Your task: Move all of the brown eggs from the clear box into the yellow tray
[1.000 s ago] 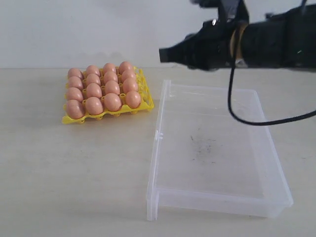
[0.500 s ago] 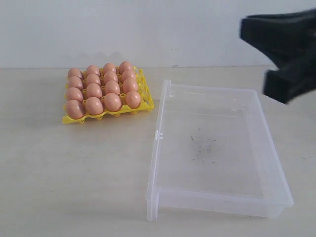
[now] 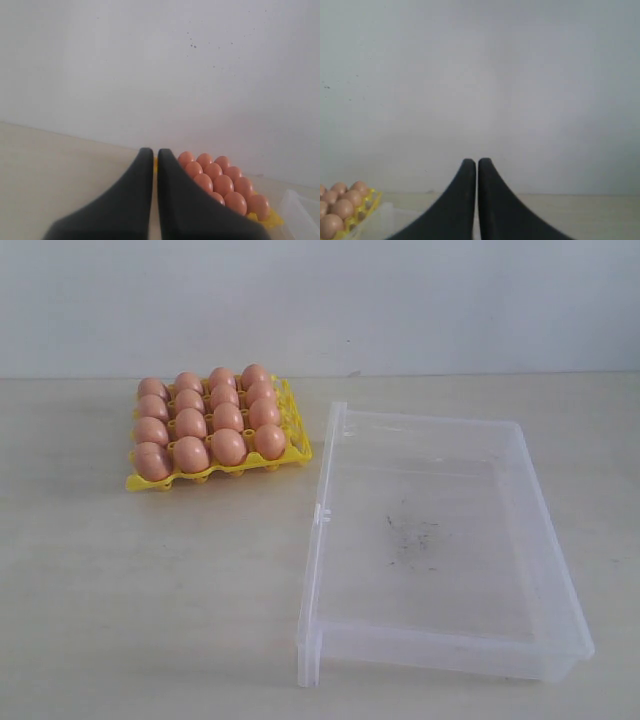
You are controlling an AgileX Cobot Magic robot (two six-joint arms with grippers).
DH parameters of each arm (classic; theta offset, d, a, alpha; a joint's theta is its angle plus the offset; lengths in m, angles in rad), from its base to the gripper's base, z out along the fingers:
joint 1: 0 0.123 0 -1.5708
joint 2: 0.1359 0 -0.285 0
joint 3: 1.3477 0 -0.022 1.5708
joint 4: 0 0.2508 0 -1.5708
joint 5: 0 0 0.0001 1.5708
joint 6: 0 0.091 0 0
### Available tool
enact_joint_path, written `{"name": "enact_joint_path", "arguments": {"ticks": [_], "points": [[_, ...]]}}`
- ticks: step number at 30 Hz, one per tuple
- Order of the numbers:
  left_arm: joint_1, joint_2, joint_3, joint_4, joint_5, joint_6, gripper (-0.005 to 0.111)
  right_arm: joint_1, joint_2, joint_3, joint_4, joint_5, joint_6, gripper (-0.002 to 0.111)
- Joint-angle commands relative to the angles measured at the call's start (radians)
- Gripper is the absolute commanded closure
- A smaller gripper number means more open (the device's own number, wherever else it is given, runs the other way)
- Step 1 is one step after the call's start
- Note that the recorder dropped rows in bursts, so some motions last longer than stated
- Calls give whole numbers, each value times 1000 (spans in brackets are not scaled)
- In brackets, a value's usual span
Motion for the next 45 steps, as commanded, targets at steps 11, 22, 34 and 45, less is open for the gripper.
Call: {"name": "enact_joint_path", "arguments": {"ticks": [11,22,34,45], "points": [[-4,-3,-3,-3,0,9,103,-118,-175,7,105,447,-139,109],[-4,-3,-3,-3,0,9,103,-118,-175,7,110,474,-192,109],[-4,-3,-3,-3,0,9,103,-96,-175,7,110,474,-194,109],[-4,-3,-3,-3,0,9,103,-63,-175,7,110,474,-191,109]]}}
